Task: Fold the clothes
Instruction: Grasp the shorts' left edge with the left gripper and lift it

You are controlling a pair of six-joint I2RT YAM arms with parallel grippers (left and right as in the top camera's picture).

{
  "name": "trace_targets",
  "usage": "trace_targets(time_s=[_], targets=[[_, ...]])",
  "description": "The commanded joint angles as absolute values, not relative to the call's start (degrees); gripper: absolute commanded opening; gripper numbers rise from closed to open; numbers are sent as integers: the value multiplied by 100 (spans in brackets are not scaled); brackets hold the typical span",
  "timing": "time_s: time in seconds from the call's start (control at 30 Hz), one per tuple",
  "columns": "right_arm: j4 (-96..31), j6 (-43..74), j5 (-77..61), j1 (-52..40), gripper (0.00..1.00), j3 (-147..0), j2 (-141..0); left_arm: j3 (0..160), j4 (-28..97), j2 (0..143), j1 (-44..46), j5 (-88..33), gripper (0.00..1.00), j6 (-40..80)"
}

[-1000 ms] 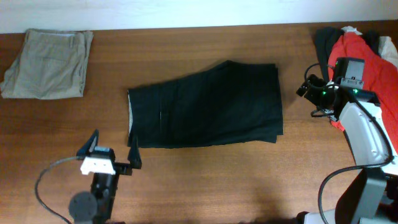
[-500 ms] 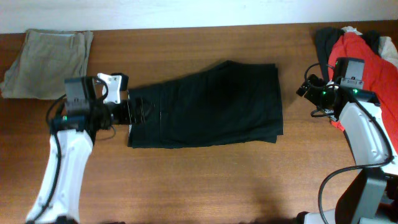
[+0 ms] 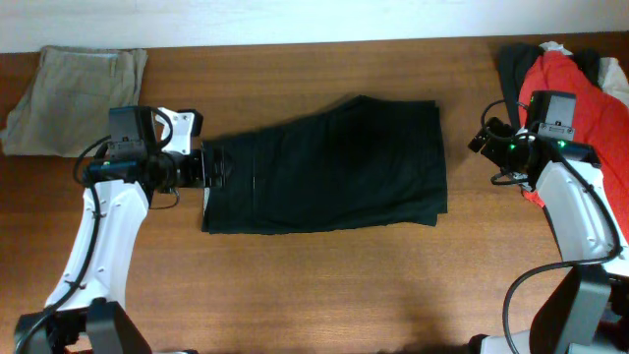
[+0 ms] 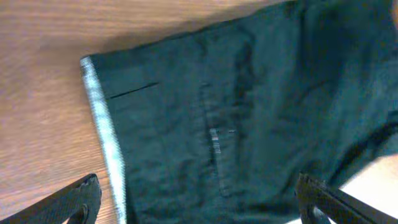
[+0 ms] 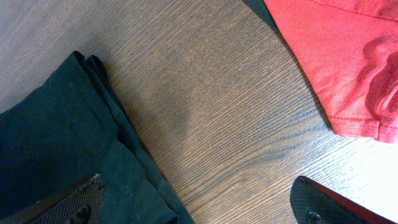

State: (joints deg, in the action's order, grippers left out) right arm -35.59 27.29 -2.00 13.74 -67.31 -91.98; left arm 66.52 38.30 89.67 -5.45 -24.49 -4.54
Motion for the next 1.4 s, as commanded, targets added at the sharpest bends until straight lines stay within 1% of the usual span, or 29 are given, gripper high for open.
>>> trace_targets(time_s=[0.0,0.2,0.43,0.5,0.63,0.7,0.77,0.83,0.87,1.17,1.37], targets=[[-3559,2792,-145,1391,99,-6718,-9144,6759,3820,9494,-580,-1861,99,-196],[-3559,2792,-145,1391,99,-6718,-9144,6759,3409,10549,-698,-1861,99,-222],[-3559,2792,-145,1391,99,-6718,-9144,6759,3336,11017,-768,-1865,99,-246],[-3559,2792,-145,1391,99,-6718,-9144,6759,3341,11124,-768,-2123,99,-355],[-3559,2792,-145,1391,98,-6718,-9144,6755,3428,11502,-766,-2163,99,-355],[-3559,2790,-145,1391,99,-6718,-9144,6755,3439,11681,-766,-2401,99,-360],[-3559,2792,-145,1391,99,-6718,-9144,6755,3498,11789,-762,-2530,98,-399],[-3559,2792,-148,1391,99,-6718,-9144,6755,3520,11802,-762,-2532,90,-399],[-3559,2792,-145,1391,99,-6718,-9144,6755,3520,11802,-762,-2532,84,-399],[-3559,2792,-145,1389,99,-6718,-9144,6608,3548,11808,-727,-2530,82,-397],[-3559,2792,-145,1391,99,-6718,-9144,6545,3448,11808,-425,-2530,81,-395]])
